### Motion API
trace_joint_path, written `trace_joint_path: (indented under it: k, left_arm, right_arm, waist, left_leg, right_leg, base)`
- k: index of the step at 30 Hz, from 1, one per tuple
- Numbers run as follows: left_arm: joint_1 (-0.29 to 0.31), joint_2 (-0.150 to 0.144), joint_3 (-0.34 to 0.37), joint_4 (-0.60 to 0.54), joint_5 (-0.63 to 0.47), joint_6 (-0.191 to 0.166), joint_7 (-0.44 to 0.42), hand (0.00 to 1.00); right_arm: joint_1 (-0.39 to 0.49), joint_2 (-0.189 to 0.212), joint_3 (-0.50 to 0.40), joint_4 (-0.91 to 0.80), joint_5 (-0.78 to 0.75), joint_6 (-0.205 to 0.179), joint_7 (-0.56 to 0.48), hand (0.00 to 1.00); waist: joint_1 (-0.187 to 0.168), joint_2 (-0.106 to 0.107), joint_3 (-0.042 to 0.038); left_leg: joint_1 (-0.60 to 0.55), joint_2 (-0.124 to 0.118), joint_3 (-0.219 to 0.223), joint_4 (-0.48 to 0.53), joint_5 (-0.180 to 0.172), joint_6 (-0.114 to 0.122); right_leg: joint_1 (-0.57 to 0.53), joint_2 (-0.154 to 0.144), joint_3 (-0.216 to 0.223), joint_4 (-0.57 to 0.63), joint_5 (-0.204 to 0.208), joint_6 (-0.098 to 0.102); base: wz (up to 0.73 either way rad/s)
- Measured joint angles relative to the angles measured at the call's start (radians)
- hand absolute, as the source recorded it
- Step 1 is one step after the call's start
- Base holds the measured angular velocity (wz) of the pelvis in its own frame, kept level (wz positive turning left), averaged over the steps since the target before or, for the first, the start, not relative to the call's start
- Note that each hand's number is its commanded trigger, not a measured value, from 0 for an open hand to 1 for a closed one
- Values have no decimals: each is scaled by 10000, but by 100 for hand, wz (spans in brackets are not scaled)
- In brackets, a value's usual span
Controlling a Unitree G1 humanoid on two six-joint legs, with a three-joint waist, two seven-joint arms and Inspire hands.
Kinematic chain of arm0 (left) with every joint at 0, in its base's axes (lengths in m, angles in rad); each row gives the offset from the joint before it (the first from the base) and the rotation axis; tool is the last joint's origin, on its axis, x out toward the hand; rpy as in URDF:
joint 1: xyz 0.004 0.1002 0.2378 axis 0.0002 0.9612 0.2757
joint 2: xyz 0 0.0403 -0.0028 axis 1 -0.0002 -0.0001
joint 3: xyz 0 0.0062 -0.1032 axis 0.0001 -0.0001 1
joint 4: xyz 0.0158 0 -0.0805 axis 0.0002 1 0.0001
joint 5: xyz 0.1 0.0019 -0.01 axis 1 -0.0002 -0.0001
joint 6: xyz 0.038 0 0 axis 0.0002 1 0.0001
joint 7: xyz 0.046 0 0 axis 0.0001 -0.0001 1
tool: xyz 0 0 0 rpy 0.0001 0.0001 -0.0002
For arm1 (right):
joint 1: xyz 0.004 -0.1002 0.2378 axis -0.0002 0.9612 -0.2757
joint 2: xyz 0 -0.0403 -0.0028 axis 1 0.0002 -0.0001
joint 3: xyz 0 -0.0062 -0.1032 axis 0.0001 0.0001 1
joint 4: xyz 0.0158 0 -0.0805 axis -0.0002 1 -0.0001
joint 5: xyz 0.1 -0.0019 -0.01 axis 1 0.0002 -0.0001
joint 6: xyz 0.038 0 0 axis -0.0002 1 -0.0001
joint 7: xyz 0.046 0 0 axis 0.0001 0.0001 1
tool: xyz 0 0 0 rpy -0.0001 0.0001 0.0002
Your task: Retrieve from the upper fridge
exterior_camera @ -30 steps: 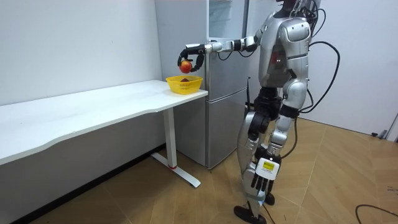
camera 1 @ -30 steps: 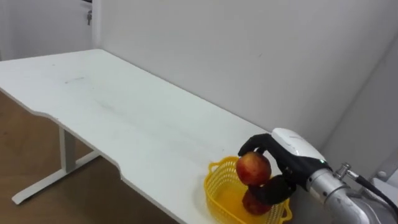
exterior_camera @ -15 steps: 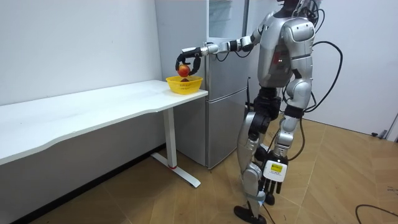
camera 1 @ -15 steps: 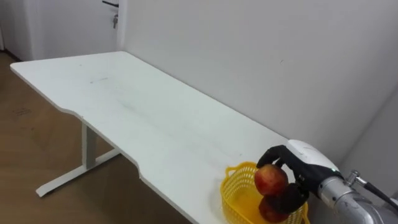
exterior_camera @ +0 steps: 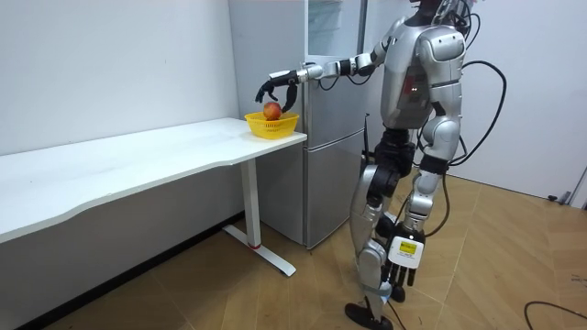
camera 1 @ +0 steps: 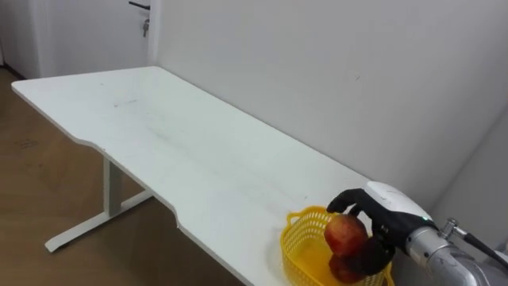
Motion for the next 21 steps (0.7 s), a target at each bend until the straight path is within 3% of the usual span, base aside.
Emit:
trace_joint_path:
  k: [21]
  left_arm:
    - [15,0,-2,-21,79,-1,-74,0]
  right_arm:
    - [-85,0,0,-8,-114,-22,18,0]
  waist:
    - [-7,26,0]
  left_leg:
    - [160,2,11,-3,2,-2]
  right_leg:
    - [142,29,29,-1,-3,5]
  base:
    - [0]
